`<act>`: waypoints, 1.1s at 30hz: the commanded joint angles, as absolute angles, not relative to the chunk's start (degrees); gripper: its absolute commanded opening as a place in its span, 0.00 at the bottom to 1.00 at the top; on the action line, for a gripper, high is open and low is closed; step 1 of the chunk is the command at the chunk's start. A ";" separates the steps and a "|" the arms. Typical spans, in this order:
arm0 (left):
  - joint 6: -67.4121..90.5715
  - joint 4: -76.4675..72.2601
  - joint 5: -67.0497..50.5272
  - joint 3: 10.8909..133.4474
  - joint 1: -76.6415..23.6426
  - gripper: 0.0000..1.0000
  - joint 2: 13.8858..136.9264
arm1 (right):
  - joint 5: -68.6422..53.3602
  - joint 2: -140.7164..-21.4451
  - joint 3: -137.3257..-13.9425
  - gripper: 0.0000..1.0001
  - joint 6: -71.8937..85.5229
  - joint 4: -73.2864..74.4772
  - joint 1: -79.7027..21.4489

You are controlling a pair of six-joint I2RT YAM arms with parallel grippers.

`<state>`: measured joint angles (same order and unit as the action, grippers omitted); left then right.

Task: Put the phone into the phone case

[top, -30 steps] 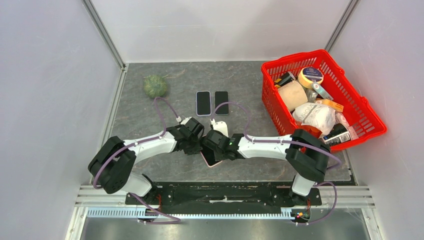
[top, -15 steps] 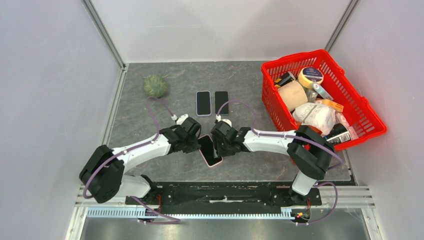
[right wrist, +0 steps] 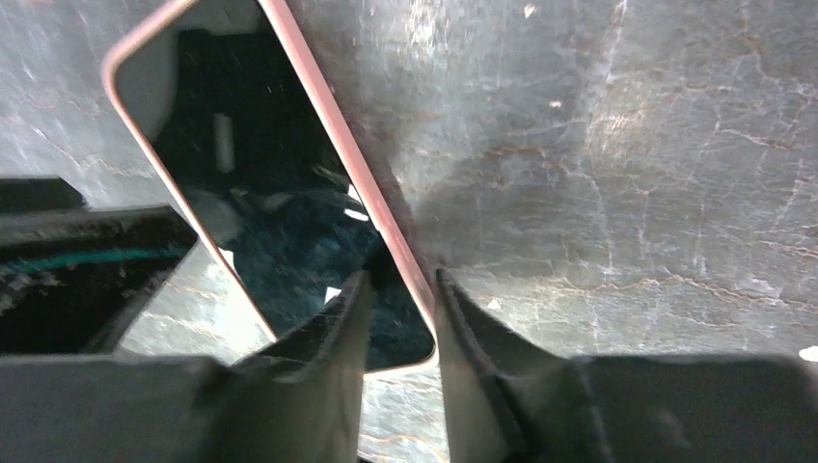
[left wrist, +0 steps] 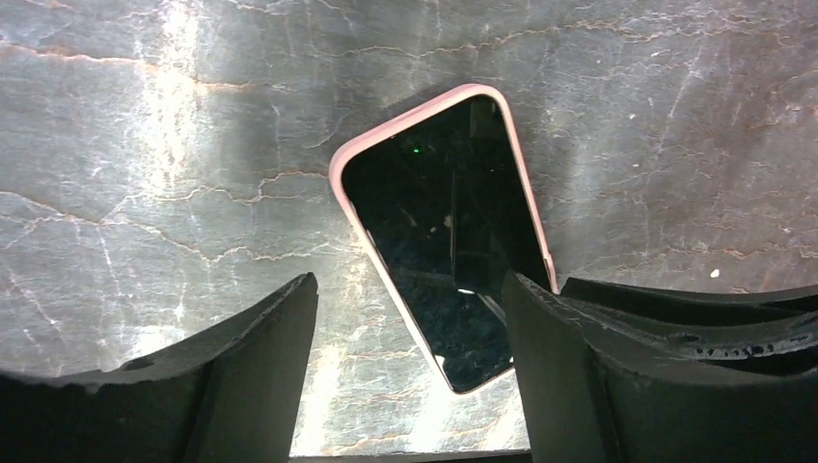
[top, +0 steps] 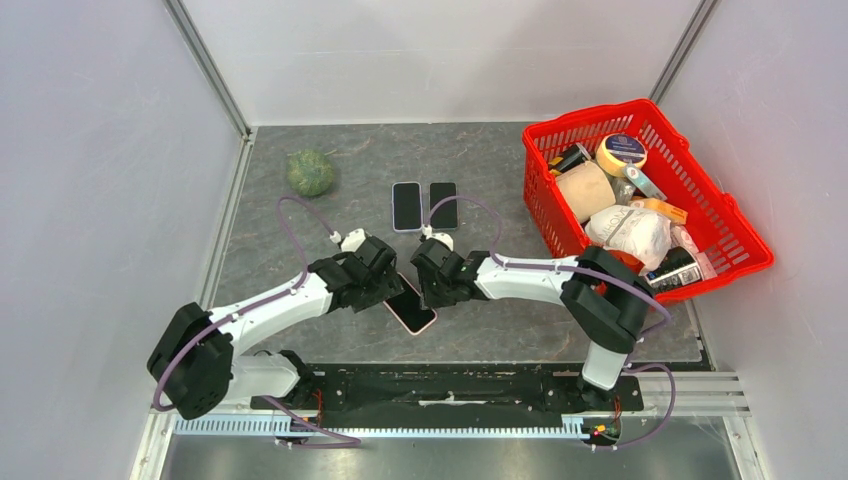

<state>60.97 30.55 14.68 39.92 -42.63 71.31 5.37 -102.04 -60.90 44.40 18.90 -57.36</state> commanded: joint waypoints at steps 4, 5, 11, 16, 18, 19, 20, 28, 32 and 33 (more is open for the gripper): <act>70.22 34.52 18.31 42.77 -43.43 0.83 74.12 | 3.27 -92.72 -55.35 0.65 45.16 21.83 -55.56; 72.12 35.36 19.05 43.21 -43.82 0.83 75.06 | 3.61 -90.65 -54.84 0.69 44.90 22.35 -55.03; 82.42 39.24 24.25 48.86 -48.15 0.85 80.39 | 7.01 -81.14 -52.20 0.85 44.16 25.36 -52.20; 86.19 42.49 26.17 53.56 -50.09 0.86 86.02 | 7.80 -76.53 -50.06 0.92 43.60 26.52 -50.83; 87.53 44.89 26.49 55.23 -50.38 0.87 88.19 | 7.64 -75.51 -49.63 0.93 43.53 26.77 -50.63; 88.33 45.96 26.62 55.80 -50.62 0.87 88.86 | 7.57 -75.06 -49.42 0.94 43.45 26.87 -50.58; 89.29 47.21 26.79 56.31 -50.75 0.87 89.71 | 7.41 -74.70 -49.23 0.94 43.45 26.83 -50.41; 88.54 43.73 23.85 56.34 -50.98 0.88 93.92 | 7.09 -73.02 -48.54 0.95 42.99 26.81 -50.11; 87.90 41.82 23.30 55.60 -50.98 0.89 94.79 | 7.14 -72.37 -48.00 0.96 42.98 26.86 -50.02; 87.83 41.48 23.17 55.42 -50.98 0.89 94.97 | 7.19 -72.27 -47.92 0.95 42.97 26.89 -50.03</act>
